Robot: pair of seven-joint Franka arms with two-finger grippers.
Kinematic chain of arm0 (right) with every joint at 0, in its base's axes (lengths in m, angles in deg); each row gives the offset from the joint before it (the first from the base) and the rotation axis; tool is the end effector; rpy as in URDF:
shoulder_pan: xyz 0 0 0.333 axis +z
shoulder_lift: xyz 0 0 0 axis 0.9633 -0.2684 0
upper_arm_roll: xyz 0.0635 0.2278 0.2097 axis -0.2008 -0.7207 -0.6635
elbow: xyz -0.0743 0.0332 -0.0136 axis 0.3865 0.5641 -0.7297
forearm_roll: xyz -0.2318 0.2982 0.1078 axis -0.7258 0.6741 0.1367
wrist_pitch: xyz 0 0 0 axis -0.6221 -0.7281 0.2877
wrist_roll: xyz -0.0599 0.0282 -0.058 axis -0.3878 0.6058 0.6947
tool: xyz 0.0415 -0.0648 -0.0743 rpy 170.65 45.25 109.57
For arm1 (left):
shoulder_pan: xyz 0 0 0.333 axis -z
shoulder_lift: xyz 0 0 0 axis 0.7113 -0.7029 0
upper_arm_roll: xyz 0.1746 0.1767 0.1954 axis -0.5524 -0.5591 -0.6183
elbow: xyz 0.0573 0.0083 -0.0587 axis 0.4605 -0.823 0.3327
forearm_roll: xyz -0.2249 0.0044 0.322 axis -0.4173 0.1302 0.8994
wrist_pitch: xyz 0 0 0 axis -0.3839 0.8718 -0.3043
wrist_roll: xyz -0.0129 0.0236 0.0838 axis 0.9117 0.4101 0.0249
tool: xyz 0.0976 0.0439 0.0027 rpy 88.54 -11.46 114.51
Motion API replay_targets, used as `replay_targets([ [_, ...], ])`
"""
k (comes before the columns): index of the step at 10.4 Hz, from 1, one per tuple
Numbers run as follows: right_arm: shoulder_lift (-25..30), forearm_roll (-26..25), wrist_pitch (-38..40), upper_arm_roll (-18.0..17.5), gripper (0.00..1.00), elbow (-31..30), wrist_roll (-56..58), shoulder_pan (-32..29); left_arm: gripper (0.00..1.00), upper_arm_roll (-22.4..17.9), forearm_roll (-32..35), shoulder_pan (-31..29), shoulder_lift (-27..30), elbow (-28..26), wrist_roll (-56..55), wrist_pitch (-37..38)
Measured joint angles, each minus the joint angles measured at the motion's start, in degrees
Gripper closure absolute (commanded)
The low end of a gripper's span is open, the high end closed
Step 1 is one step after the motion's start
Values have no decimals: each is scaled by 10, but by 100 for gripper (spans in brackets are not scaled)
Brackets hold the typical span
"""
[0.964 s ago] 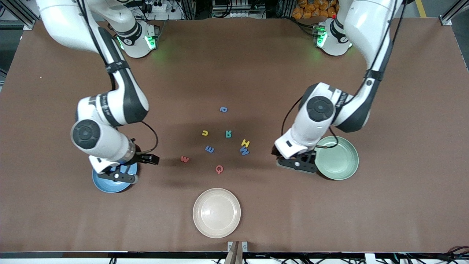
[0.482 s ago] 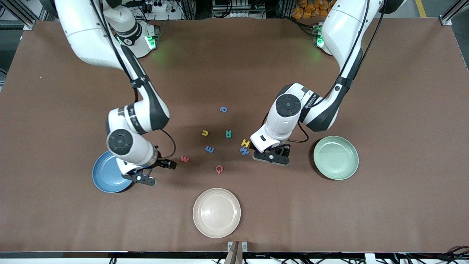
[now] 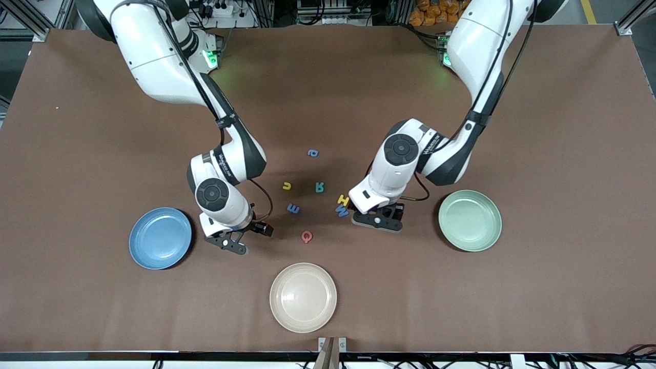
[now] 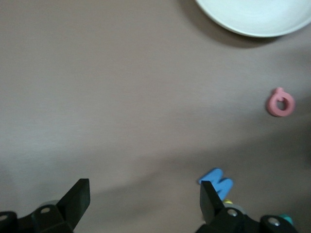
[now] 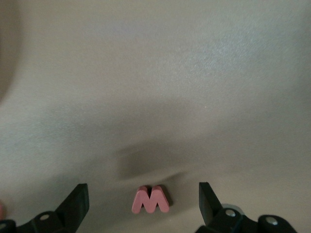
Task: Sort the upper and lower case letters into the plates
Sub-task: 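Grasp the pink m with the right gripper while the left gripper reaches the H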
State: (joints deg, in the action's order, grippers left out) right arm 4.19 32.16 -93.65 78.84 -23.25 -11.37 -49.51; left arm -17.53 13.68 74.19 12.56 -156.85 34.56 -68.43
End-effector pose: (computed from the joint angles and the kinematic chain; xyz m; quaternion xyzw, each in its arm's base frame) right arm 0.6490 0.2838 0.1995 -0.9826 0.1856 0.0004 0.0005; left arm 0.5884 -0.4145 0.2597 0.9877 -0.1194 0.0917 0.0429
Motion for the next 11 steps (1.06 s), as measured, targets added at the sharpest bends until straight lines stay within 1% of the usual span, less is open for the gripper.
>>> replay_targets([
  [3, -7, 0, 0, 3, 0, -4, -3, 0, 0, 0, 0, 19, -9, 0, -21, -33],
  [5, -8, 0, 0, 3, 0, -13, -3, 0, 0, 0, 11, 23, -15, 0, -21, -40],
  [7, -8, 0, 0, 2, 0, -16, -4, 0, 0, 0, 40, 31, -34, -1, -21, -69],
  [9, -8, 0, 0, 2, 0, -19, -5, 0, 0, 0, 41, 52, -59, -2, -21, -98],
  [11, -8, 0, 0, 1, 0, -20, -6, 0, 0, 0, 41, 62, -74, -2, -22, -110],
])
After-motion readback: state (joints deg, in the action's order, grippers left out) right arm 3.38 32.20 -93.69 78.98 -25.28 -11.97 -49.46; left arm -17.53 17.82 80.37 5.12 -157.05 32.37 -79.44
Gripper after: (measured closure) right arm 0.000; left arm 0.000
